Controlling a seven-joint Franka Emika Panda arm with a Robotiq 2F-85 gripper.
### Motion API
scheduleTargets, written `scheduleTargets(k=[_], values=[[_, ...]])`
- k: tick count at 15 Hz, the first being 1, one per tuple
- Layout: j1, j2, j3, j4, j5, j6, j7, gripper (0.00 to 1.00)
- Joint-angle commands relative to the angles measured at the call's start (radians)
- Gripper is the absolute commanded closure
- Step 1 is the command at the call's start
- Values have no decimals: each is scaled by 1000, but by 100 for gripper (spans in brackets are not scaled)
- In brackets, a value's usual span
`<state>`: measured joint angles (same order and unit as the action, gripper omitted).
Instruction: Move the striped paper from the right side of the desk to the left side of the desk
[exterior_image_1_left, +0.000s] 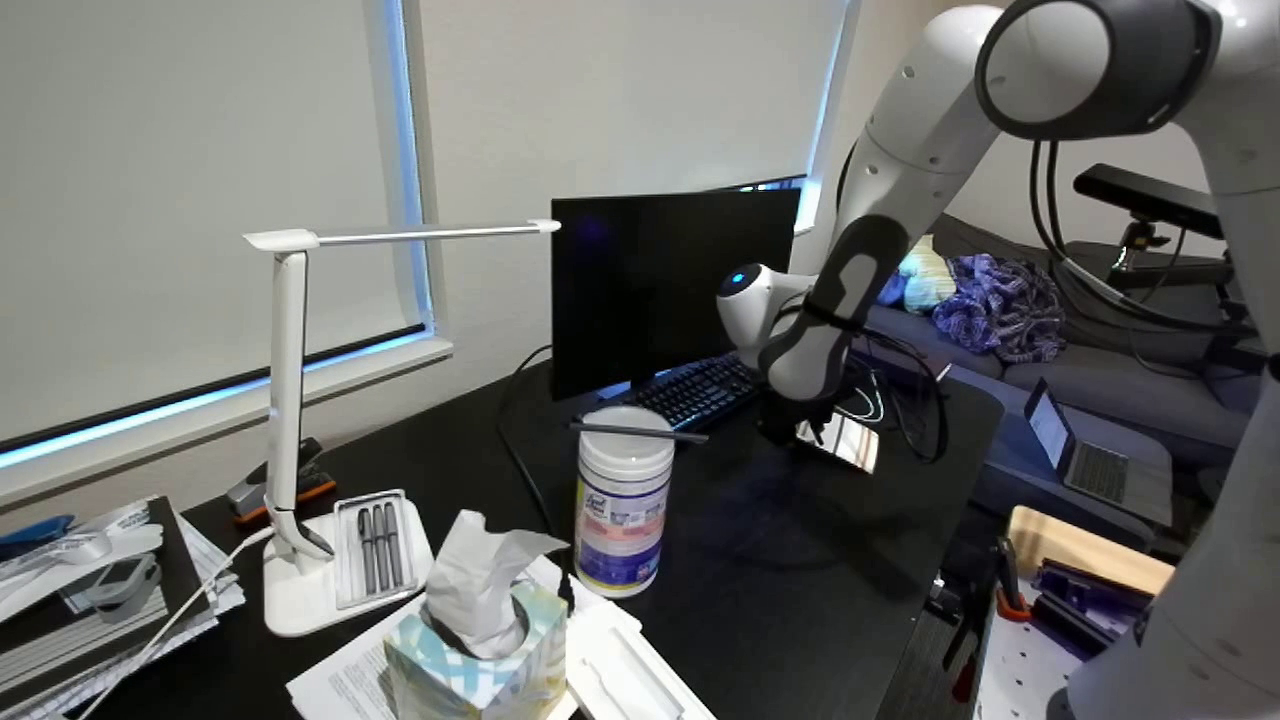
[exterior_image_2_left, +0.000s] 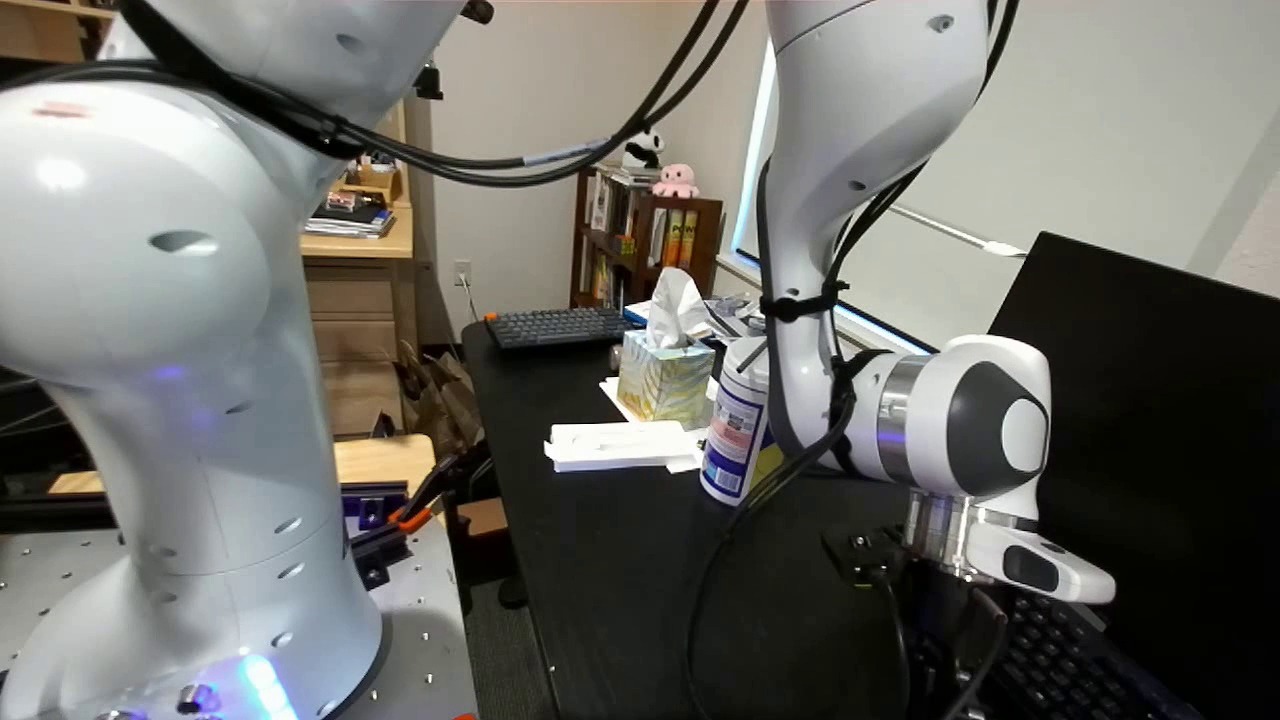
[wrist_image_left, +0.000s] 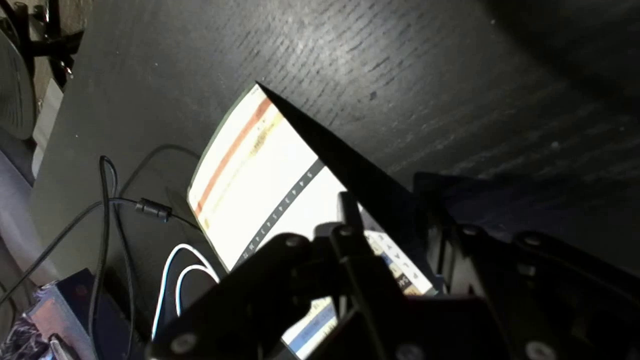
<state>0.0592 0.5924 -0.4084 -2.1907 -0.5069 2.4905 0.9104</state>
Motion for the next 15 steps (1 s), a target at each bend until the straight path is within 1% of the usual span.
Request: scheduleTargets(k=[1, 2, 7, 9, 13, 15], values=[[22, -36, -19, -44, -59, 49, -8, 38], [32, -35, -27, -45, -79, 65, 4, 33], [55, -27, -45, -46, -153, 112, 30, 2], [58, -21, -48, -41, -159, 92, 41, 0], [76, -8, -77, -33, -205, 106, 124, 0], [75, 2, -78, -22, -231, 101, 165, 0]])
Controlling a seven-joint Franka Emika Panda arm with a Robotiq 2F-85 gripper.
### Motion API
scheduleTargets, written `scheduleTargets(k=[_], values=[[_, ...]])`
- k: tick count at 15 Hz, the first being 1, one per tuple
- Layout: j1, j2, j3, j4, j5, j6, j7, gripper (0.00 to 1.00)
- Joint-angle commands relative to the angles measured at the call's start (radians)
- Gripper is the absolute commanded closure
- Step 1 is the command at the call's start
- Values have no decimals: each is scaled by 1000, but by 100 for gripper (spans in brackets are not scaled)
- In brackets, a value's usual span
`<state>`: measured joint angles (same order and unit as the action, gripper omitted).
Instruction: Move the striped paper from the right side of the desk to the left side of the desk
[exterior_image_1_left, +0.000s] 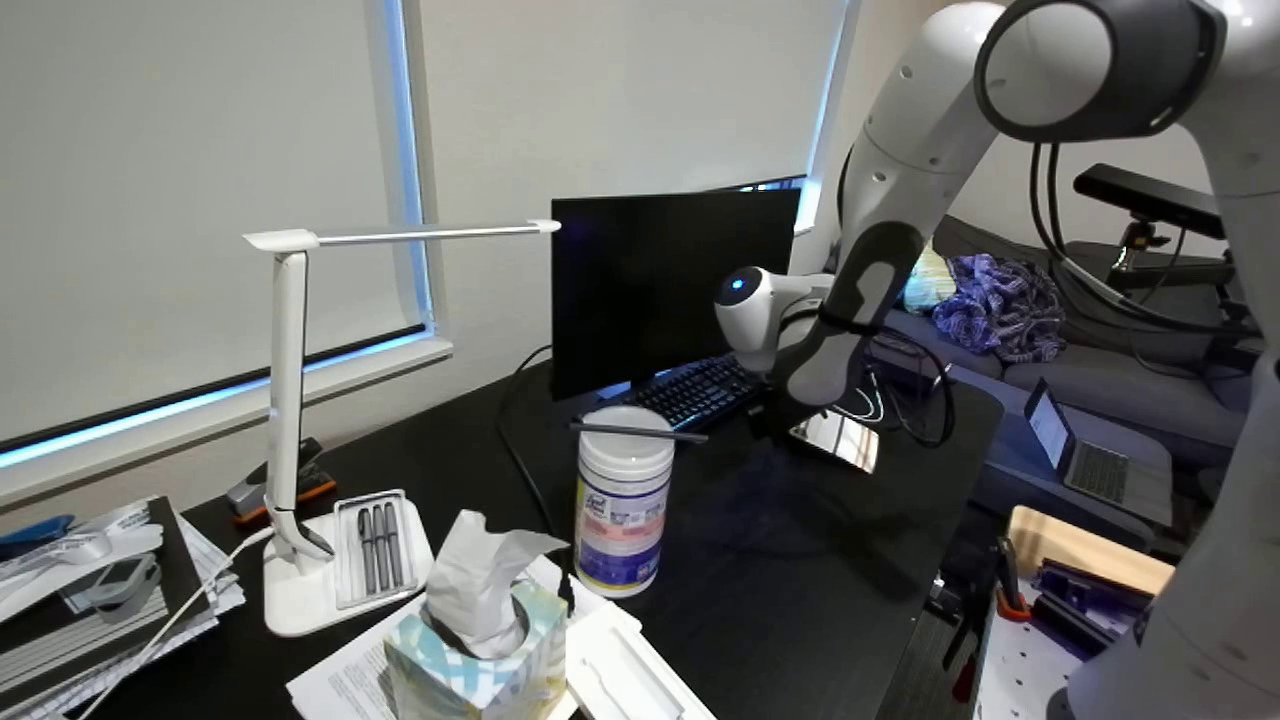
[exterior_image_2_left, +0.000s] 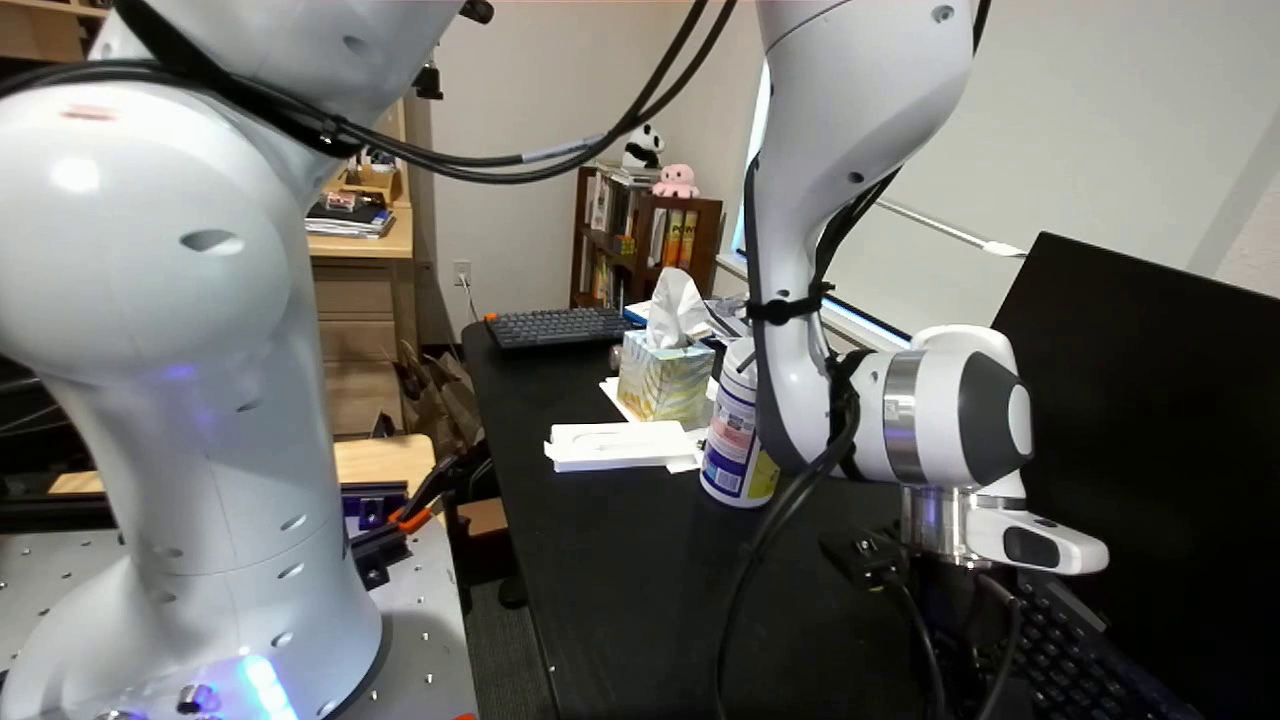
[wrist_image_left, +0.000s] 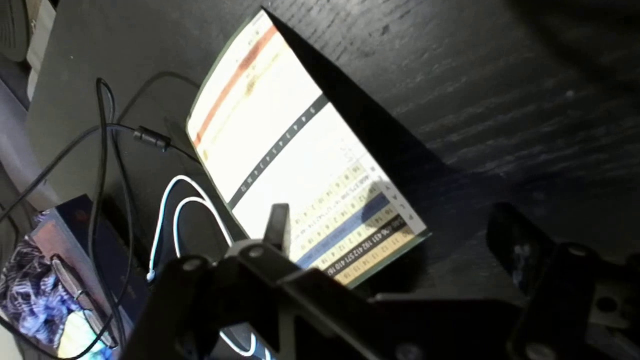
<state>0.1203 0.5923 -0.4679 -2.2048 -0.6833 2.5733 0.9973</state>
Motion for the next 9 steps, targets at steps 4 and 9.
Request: scheduleTargets(k=[4, 9], values=[[3, 29, -14, 6, -110, 17, 158, 0], [-19, 57, -1, 22, -161, 17, 213, 0]])
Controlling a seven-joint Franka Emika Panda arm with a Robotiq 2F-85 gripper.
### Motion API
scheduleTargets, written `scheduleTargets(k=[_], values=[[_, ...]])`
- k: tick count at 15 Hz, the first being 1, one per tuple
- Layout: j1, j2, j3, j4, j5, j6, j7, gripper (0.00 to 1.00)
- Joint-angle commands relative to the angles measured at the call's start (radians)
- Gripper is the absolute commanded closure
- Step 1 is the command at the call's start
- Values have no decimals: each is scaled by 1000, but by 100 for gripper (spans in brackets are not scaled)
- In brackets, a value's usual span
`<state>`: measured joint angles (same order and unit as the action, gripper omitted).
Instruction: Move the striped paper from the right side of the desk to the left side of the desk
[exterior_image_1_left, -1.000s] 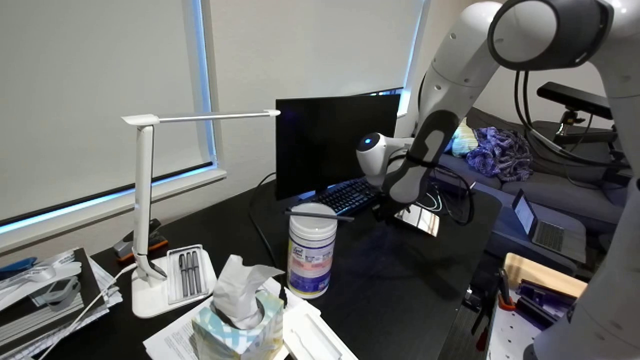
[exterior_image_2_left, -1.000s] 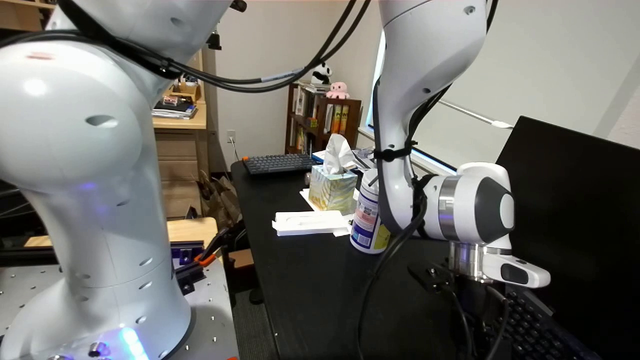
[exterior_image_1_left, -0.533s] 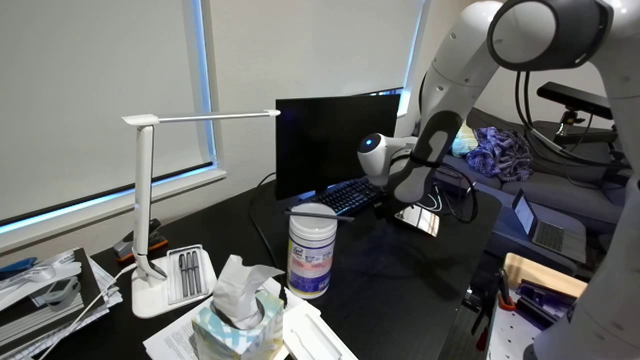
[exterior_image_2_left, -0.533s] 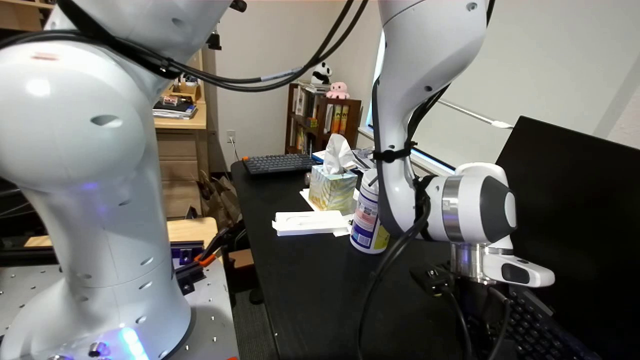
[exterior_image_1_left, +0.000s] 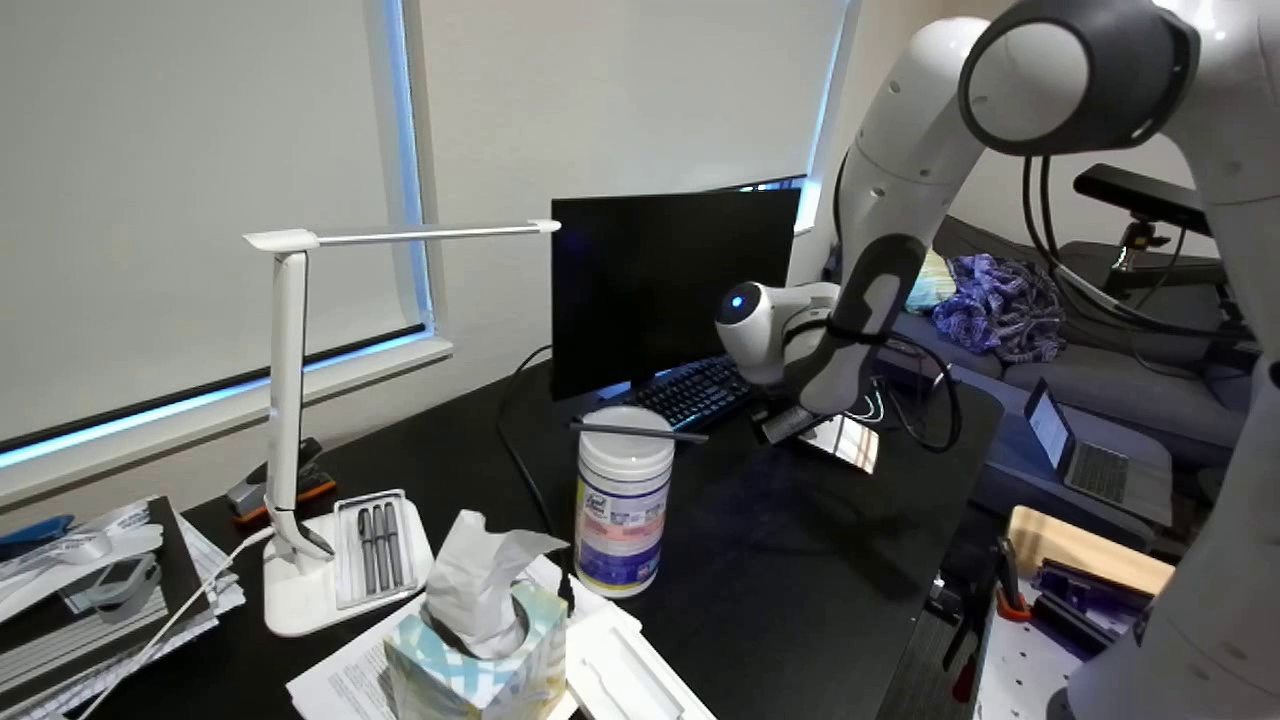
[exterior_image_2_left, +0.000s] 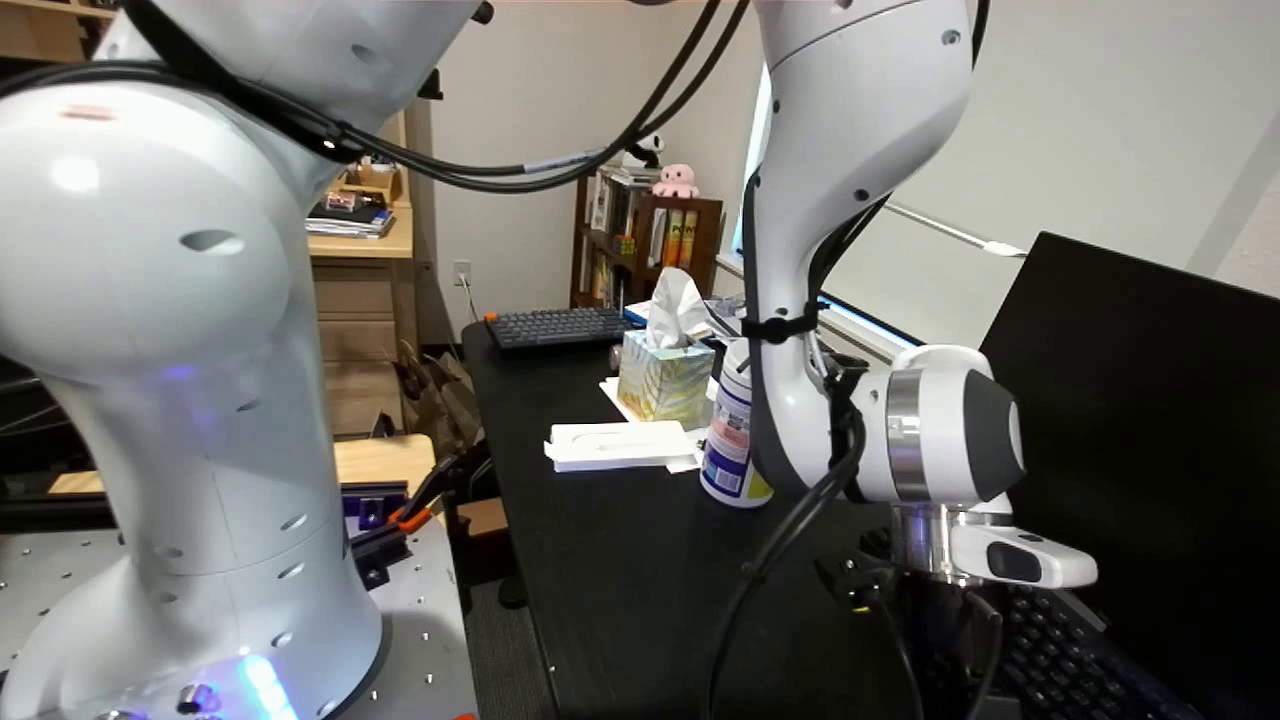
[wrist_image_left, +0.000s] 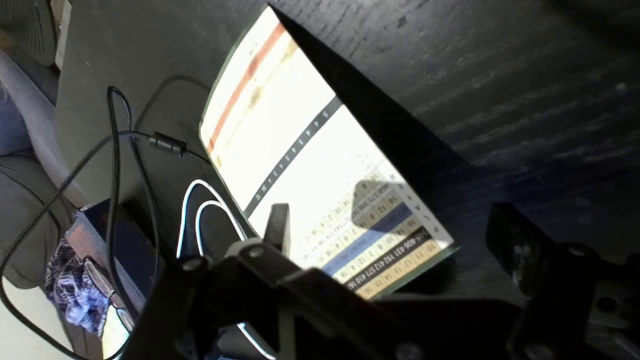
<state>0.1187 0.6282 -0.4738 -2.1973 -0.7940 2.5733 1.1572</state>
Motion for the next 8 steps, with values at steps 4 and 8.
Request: scheduleTargets(k=[4, 8], values=[[-23, 25, 11, 16, -71, 12, 72, 26], [-31, 19, 17, 11, -96, 12, 84, 53]])
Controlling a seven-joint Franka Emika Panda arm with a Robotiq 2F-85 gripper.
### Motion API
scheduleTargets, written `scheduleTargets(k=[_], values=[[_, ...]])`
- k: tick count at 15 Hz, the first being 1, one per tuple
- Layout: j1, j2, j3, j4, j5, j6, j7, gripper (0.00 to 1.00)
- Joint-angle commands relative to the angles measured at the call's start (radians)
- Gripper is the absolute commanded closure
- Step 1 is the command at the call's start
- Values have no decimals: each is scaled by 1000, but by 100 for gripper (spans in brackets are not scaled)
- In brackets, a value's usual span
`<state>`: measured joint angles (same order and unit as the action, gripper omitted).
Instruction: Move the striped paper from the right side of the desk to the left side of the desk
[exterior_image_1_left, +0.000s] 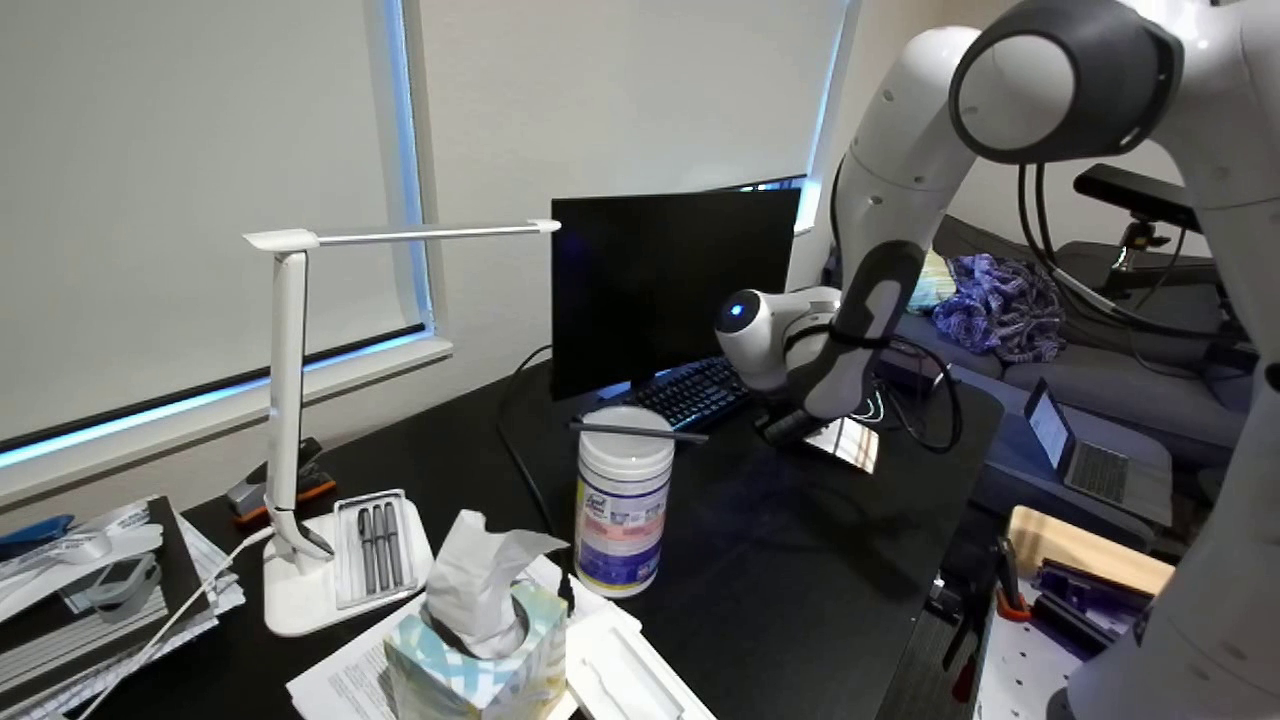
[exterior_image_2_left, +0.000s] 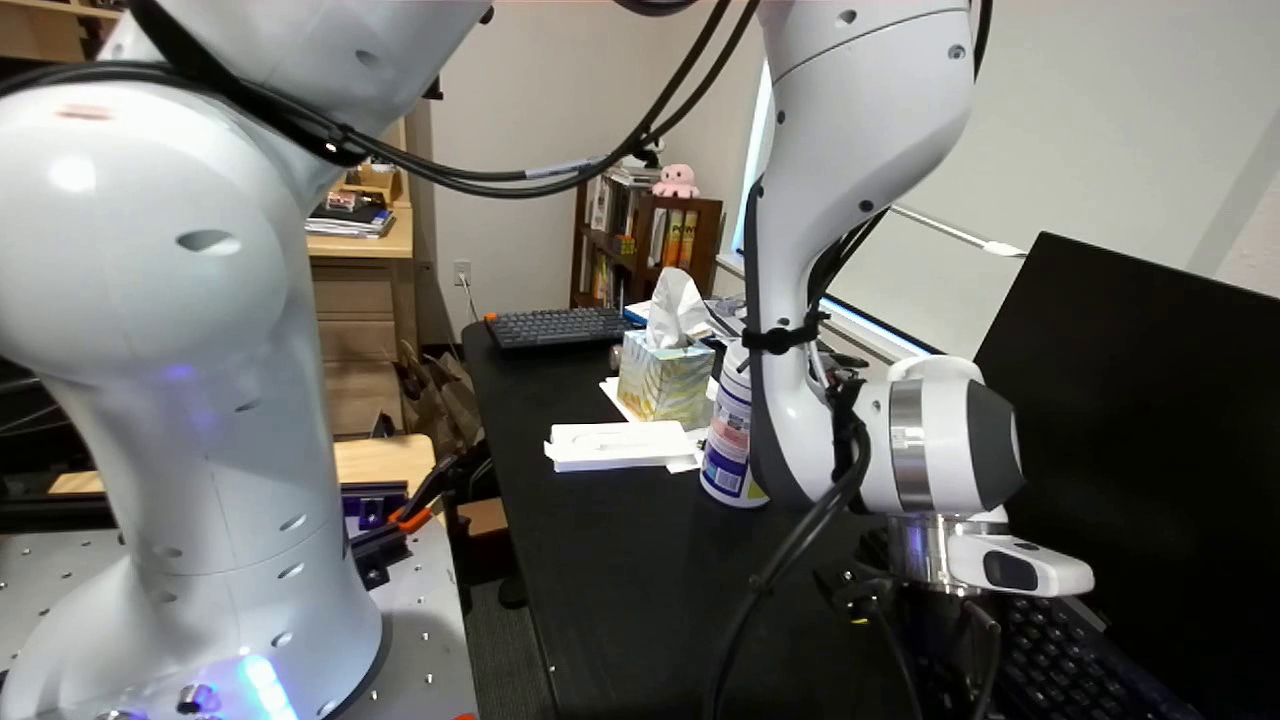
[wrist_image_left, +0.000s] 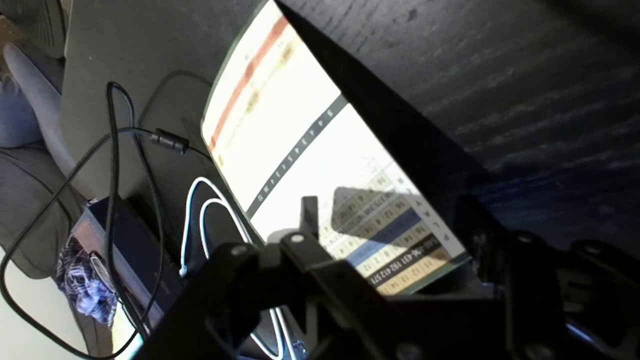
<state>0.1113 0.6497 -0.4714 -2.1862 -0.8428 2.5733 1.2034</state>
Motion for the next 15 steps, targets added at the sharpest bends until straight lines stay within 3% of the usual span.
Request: scheduleTargets(k=[1, 4, 7, 13, 15], values=[[-26, -4, 17, -2, -48, 11, 35, 59], [-36, -19, 27, -14, -47, 5, 13, 80], [-107, -102, 97, -78, 7, 4, -160, 98], [-164, -400, 145, -289, 52, -1, -525, 100], [-212, -516, 196, -354, 80, -26, -658, 100]])
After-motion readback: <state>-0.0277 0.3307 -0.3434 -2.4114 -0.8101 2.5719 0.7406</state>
